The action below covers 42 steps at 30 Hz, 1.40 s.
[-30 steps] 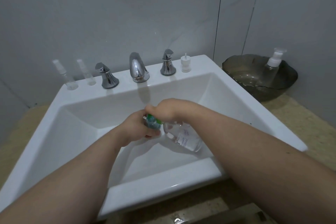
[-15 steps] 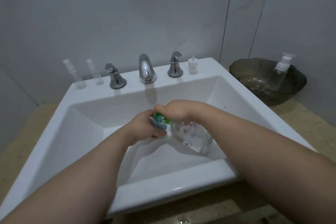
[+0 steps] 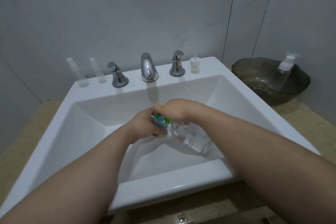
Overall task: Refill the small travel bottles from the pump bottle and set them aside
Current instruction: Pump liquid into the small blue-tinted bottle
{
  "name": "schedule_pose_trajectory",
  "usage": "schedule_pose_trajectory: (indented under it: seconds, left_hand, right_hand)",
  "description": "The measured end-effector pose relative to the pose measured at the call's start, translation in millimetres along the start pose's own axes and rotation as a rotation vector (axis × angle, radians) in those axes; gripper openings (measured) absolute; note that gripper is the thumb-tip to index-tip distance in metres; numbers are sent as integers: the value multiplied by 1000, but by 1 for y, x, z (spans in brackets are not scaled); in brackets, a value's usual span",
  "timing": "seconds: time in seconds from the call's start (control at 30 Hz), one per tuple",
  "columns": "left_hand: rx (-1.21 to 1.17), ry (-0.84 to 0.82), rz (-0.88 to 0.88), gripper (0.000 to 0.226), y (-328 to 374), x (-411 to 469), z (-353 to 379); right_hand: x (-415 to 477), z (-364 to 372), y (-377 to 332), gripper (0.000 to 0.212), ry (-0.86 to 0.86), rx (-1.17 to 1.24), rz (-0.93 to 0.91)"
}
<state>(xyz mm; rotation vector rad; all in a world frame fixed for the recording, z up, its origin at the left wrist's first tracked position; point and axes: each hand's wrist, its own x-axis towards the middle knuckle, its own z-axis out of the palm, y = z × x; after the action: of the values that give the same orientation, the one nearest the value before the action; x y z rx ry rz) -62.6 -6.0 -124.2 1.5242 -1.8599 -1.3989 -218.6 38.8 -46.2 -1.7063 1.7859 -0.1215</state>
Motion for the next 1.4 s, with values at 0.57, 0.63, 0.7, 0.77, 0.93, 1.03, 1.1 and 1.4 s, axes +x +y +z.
schedule_pose_trajectory:
  seconds: [0.57, 0.63, 0.7, 0.77, 0.93, 1.03, 1.1, 1.4]
  left_hand:
    - [-120, 33, 36, 43, 12, -8, 1]
    - [-114, 49, 31, 45, 11, -8, 0]
    - [-101, 61, 20, 47, 10, -8, 0]
    - [-93, 63, 12, 47, 9, -7, 0]
    - [-94, 43, 9, 45, 9, -9, -2]
    - [-82, 33, 20, 44, 10, -10, -2]
    - [-81, 26, 31, 43, 10, -11, -2]
    - [-25, 23, 50, 42, 10, -9, -1]
  right_hand:
    - [-24, -24, 37, 51, 83, 473, 129]
    - [-21, -22, 38, 50, 98, 499, 113]
    - [-18, -22, 38, 50, 114, 500, 107]
    - [-17, -22, 38, 55, 94, 506, 88]
    - [-8, -16, 32, 65, 62, 430, 15]
    - [-6, -14, 28, 61, 46, 398, 12]
    - [-6, -15, 26, 56, 40, 367, 22]
    - [-12, -17, 10, 45, 1, 253, 82]
